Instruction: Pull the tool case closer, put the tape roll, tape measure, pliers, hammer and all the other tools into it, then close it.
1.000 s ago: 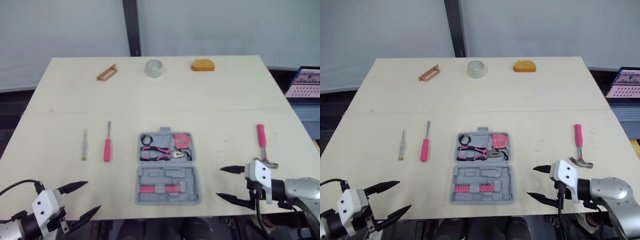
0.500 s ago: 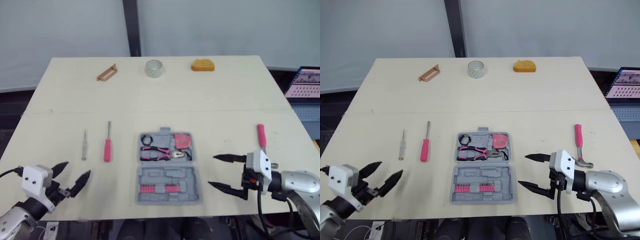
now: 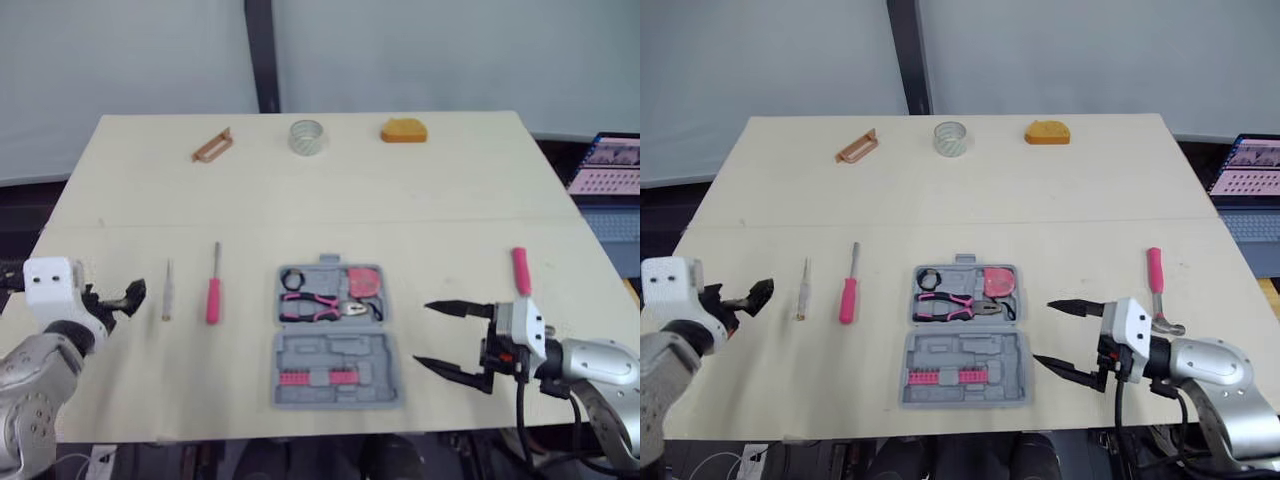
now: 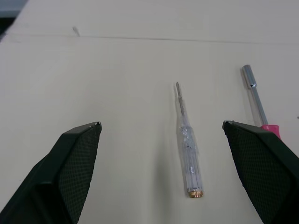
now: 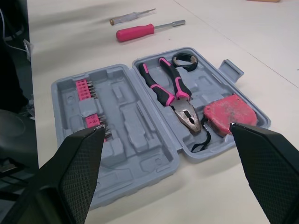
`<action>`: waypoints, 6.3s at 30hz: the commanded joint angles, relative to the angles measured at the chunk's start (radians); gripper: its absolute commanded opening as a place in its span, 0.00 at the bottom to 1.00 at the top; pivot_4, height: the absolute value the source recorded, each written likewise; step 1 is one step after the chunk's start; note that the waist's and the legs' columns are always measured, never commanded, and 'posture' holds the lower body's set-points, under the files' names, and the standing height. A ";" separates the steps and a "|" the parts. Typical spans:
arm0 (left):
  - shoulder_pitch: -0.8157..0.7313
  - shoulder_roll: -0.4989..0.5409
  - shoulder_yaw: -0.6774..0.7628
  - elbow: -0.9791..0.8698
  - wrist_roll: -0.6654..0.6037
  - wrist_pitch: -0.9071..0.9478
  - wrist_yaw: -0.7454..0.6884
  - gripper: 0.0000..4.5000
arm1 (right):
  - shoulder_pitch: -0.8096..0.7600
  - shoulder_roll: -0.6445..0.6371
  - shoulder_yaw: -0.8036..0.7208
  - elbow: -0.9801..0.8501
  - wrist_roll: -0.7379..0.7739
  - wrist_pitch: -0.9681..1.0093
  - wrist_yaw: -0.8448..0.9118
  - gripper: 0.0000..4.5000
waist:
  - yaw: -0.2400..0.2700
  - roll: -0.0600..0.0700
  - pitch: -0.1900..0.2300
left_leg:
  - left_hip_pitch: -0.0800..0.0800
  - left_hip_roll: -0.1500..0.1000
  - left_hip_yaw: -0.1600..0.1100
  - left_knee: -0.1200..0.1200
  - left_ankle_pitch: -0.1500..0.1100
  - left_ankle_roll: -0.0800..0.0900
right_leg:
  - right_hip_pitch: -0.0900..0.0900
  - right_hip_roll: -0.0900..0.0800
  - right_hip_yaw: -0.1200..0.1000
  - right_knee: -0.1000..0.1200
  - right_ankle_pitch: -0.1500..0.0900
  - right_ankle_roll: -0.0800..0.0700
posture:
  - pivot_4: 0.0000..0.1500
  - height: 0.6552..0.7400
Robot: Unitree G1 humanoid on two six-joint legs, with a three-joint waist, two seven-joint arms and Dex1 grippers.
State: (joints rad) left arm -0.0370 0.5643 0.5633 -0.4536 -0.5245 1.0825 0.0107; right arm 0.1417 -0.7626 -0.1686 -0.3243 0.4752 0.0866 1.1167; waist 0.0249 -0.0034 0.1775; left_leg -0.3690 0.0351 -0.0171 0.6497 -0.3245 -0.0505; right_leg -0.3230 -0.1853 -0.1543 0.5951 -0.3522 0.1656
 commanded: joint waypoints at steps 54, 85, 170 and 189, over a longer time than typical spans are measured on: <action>-0.262 -0.083 -0.219 0.499 0.271 -0.157 -0.070 0.01 | -0.003 -0.004 -0.022 -0.116 -0.030 0.095 -0.131 1.00 | 0.003 0.000 0.000 | 0.001 0.000 0.002 0.002 0.000 0.000 | -0.001 0.000 0.002 0.003 0.000 0.000 | 1.00 1.00; -0.314 0.476 -0.731 -0.042 0.189 -0.317 -0.990 0.01 | 0.075 -0.075 -0.051 -0.060 -0.042 -0.036 0.040 1.00 | 0.003 -0.001 0.000 | 0.000 0.000 0.005 0.001 0.000 0.000 | -0.004 0.000 0.005 0.003 0.000 0.000 | 1.00 1.00; -0.841 -0.052 -1.421 0.229 0.599 -0.054 -0.978 0.01 | 0.168 -0.080 -0.074 -0.046 -0.085 -0.093 -0.008 1.00 | 0.029 -0.001 0.000 | -0.004 0.000 0.006 0.011 -0.002 0.003 | -0.004 0.000 0.005 0.007 0.000 0.000 | 1.00 1.00; -0.824 -0.073 -1.262 0.110 0.474 0.152 -0.965 0.90 | 0.169 -0.083 -0.072 -0.046 -0.078 -0.093 -0.006 1.00 | 0.029 -0.001 0.000 | -0.004 0.000 0.006 0.012 -0.002 0.004 | -0.004 0.000 0.005 0.007 0.000 0.000 | 1.00 1.00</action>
State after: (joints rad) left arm -0.8638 0.5053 -0.7465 -0.3042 -0.0266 1.2113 -0.9713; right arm 0.3052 -0.8432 -0.2058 -0.3476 0.3782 0.0005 1.1071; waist 0.0539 -0.0048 0.1780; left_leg -0.3735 0.0351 -0.0115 0.6615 -0.3265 -0.0468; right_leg -0.3264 -0.1853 -0.1492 0.6025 -0.3521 0.1660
